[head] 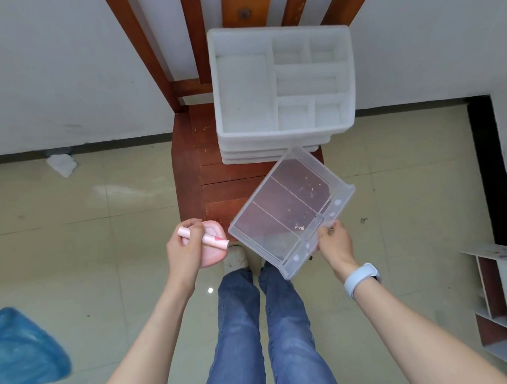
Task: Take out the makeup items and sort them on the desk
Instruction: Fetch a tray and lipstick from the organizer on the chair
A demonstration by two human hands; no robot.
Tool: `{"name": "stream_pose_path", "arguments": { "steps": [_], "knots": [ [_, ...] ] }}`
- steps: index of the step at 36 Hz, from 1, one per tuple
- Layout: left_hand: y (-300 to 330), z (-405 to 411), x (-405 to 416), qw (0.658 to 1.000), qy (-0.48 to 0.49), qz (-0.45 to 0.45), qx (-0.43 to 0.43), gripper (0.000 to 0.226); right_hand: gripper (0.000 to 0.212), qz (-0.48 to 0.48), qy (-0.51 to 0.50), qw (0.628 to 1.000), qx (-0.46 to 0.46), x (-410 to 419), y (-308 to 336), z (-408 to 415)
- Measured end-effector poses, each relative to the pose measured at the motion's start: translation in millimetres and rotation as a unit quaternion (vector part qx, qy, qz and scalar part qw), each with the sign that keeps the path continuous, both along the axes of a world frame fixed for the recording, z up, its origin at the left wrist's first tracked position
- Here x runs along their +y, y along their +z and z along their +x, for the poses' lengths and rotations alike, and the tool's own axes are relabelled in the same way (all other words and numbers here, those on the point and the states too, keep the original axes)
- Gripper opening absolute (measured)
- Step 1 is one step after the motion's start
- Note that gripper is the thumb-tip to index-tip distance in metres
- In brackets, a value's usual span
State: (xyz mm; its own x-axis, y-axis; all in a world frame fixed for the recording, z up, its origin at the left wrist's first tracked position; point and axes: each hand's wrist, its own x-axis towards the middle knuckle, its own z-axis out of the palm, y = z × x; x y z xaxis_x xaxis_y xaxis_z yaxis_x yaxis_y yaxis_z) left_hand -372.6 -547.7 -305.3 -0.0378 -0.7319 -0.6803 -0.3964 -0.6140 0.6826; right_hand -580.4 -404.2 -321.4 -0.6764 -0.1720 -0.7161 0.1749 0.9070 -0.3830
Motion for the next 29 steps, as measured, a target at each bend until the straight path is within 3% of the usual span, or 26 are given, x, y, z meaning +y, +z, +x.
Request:
{"name": "stream_pose_path", "arguments": {
  "steps": [11,16,29],
  "knots": [
    [14,-3,1,1.0,-0.006,0.001,0.002,0.016,0.018,-0.02,0.094,0.993,0.071,3,26,-19],
    [20,-4,4,1.0,-0.005,0.003,0.006,0.015,0.022,-0.009,0.137,0.989,0.055,-7,35,-26],
    [24,-8,1,1.0,-0.006,0.005,0.002,0.012,0.027,0.008,0.079,0.996,0.051,7,37,-34]
  ]
}}
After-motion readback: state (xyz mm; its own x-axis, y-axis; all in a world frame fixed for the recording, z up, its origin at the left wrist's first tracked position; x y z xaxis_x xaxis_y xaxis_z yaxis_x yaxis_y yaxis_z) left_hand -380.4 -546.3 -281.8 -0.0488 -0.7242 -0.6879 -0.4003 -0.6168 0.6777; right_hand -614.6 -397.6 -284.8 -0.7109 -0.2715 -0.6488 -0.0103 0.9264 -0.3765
